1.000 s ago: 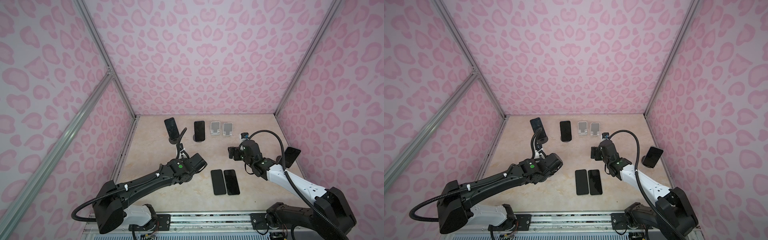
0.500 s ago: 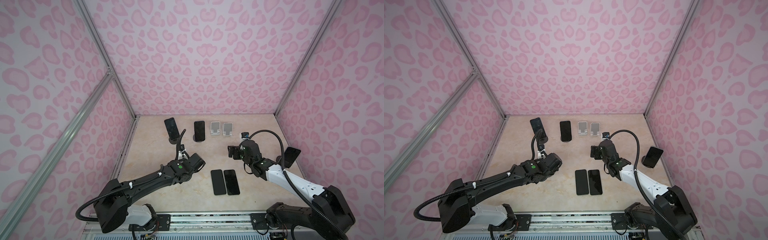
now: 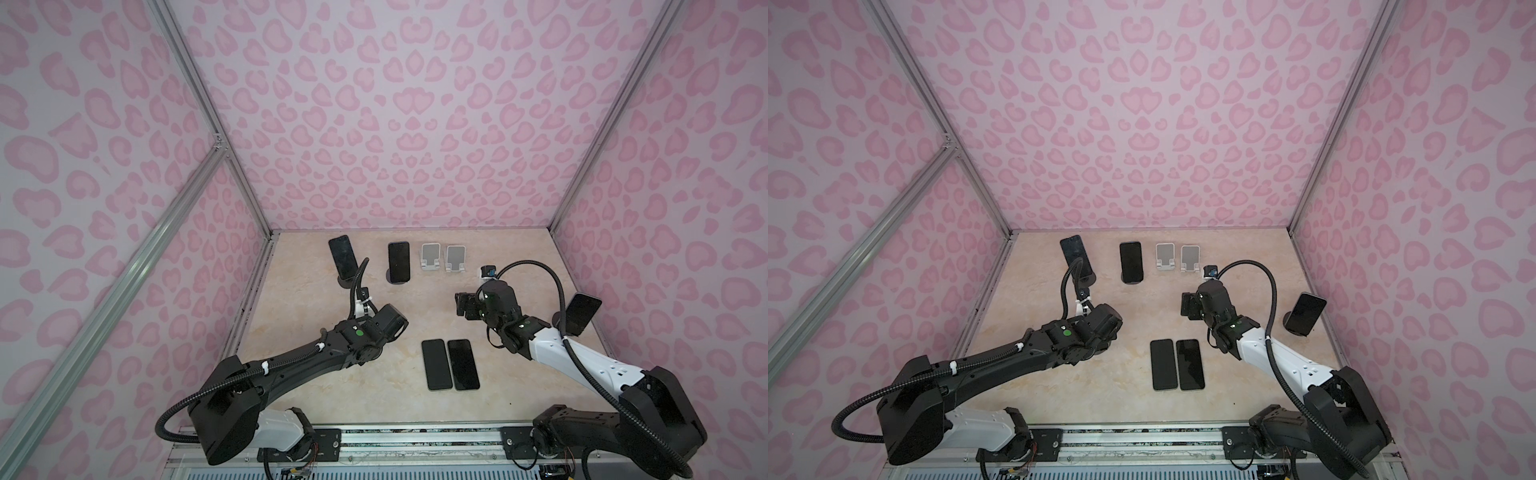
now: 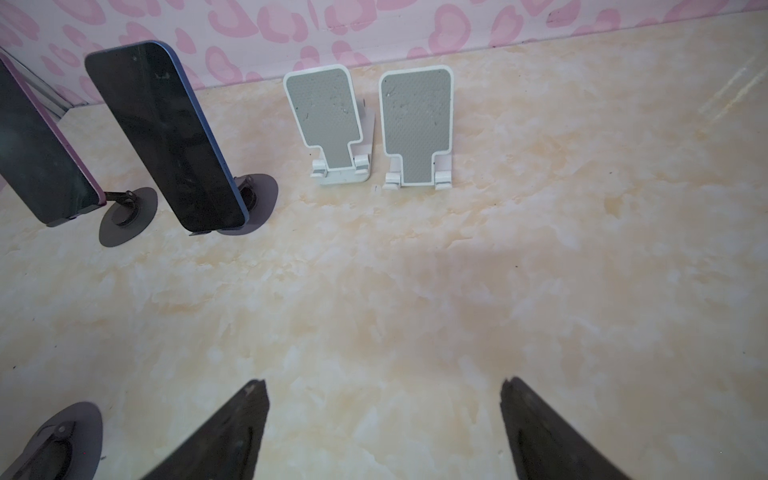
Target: Remove the phone from the phone stand
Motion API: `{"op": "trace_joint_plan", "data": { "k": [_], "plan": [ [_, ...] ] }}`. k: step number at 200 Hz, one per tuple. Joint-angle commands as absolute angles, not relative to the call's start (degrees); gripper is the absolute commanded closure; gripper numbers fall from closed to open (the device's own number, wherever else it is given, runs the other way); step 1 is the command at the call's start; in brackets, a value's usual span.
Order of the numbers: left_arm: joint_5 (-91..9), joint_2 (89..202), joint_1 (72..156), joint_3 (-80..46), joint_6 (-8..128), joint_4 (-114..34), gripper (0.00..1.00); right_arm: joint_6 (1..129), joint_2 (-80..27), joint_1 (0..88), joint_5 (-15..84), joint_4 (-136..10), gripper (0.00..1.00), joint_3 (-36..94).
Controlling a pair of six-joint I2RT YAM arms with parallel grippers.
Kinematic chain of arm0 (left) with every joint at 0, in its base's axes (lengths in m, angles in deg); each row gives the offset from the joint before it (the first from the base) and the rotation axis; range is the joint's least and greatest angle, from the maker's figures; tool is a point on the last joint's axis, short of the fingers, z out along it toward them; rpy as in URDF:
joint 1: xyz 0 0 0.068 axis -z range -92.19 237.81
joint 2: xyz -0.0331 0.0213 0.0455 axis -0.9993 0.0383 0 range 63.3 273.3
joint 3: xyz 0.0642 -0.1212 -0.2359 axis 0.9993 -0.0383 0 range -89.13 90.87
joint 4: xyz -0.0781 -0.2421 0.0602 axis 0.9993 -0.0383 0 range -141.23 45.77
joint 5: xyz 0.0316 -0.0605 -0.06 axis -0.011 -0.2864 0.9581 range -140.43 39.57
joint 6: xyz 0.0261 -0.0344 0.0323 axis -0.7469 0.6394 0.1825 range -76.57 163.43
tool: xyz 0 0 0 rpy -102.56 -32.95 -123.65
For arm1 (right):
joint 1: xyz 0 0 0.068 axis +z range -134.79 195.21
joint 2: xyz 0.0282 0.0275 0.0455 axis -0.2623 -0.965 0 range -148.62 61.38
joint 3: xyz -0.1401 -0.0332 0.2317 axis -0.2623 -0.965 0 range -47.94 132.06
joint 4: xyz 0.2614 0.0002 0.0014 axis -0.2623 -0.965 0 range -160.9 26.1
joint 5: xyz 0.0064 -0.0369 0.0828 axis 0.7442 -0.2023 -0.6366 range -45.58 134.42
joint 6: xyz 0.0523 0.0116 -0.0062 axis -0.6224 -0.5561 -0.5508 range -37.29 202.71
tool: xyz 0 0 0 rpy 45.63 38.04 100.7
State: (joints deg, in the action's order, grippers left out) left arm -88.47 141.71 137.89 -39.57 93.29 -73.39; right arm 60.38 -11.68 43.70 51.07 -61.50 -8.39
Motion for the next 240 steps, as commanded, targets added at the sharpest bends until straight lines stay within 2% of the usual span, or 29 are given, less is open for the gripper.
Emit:
{"op": "trace_joint_plan", "data": {
  "k": [1, 100, 167, 240],
  "plan": [
    [-90.68, 141.72, 137.65, -39.82, 92.93, -71.45, 0.04, 60.43, -12.32, 43.77, 51.82, -59.77, 0.10, -8.54],
    [-91.28, 142.73, 136.50, -41.23, 90.33, -67.16, 0.14, 60.30, -12.38, 43.73, 52.15, -59.94, 0.11, -8.55],
    [-91.64, 142.91, 136.50, -41.56, 89.82, -67.37, 0.25, 60.12, -10.78, 43.74, 52.08, -60.12, 0.11, -8.79],
    [-89.56, 139.06, 136.74, -40.98, 88.36, -68.81, 0.33, 60.03, -10.25, 43.72, 52.35, -60.18, 0.11, -8.87]
  ]
}}
